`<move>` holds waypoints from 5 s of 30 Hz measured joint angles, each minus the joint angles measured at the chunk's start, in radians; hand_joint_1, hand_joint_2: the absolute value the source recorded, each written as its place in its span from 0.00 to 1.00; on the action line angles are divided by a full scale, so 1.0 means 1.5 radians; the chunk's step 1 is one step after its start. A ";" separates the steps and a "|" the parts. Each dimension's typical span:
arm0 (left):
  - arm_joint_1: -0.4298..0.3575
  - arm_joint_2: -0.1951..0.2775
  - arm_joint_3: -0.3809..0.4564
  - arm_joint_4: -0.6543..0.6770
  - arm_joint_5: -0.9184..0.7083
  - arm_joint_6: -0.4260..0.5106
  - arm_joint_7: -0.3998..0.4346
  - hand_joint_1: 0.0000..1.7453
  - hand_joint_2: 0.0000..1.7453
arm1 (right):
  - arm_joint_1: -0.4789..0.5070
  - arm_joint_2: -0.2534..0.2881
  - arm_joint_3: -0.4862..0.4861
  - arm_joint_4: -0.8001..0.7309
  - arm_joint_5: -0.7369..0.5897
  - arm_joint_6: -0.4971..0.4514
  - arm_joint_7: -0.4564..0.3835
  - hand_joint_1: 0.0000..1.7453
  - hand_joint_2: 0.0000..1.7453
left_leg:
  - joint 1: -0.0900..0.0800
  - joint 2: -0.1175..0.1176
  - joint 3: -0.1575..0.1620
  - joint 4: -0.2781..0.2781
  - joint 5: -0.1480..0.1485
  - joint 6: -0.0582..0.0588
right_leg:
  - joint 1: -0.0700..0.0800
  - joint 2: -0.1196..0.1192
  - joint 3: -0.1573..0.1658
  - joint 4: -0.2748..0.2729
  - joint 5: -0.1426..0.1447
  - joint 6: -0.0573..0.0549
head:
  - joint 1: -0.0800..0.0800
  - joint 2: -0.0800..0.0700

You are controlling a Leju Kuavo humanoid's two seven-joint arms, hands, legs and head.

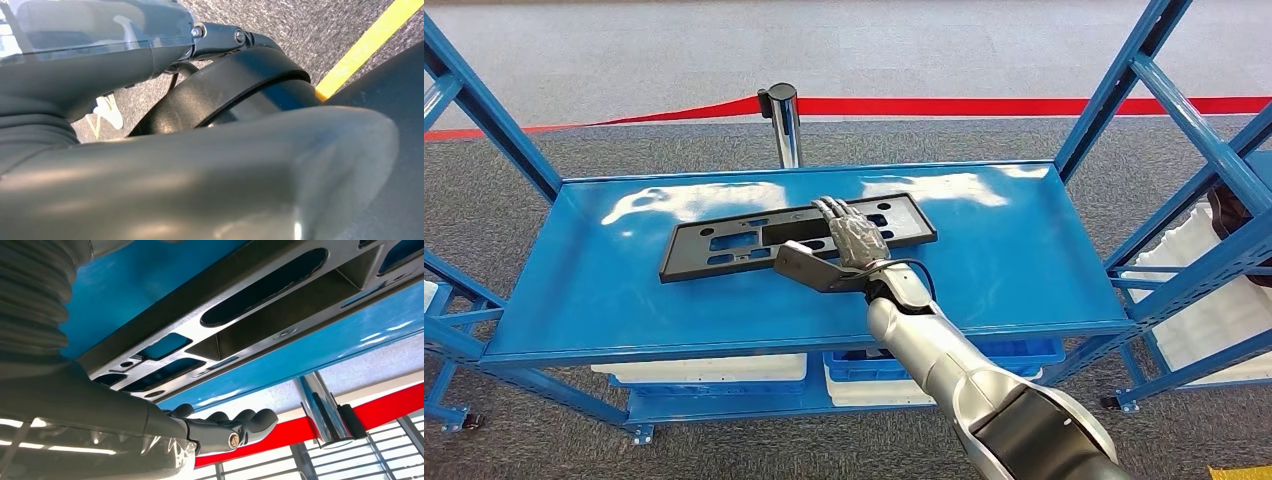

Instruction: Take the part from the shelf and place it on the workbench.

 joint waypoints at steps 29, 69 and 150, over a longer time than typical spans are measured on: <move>0.005 0.000 0.029 0.000 0.019 -0.008 -0.034 0.00 0.00 | 0.004 -0.004 0.001 0.000 0.011 0.001 0.020 1.00 1.00 | 0.000 0.000 0.000 0.000 0.000 0.000 | 0.000 0.000 0.000 0.000 0.000 0.000 | 0.000 0.000; 0.020 0.000 0.144 0.000 0.080 0.113 -0.158 0.00 1.00 | 0.288 -0.185 -0.093 -0.692 -0.501 0.164 -0.171 1.00 1.00 | 0.000 0.000 0.001 0.000 -0.001 0.001 | -0.001 0.000 0.001 0.000 0.000 0.000 | -0.001 0.000; 0.012 0.000 0.182 -0.003 0.056 0.123 -0.197 0.00 1.00 | 0.199 -0.355 -0.119 -0.984 -0.677 0.307 -0.091 1.00 1.00 | -0.001 0.000 0.001 0.000 -0.001 0.001 | -0.002 0.000 0.001 0.000 0.000 0.000 | -0.002 0.000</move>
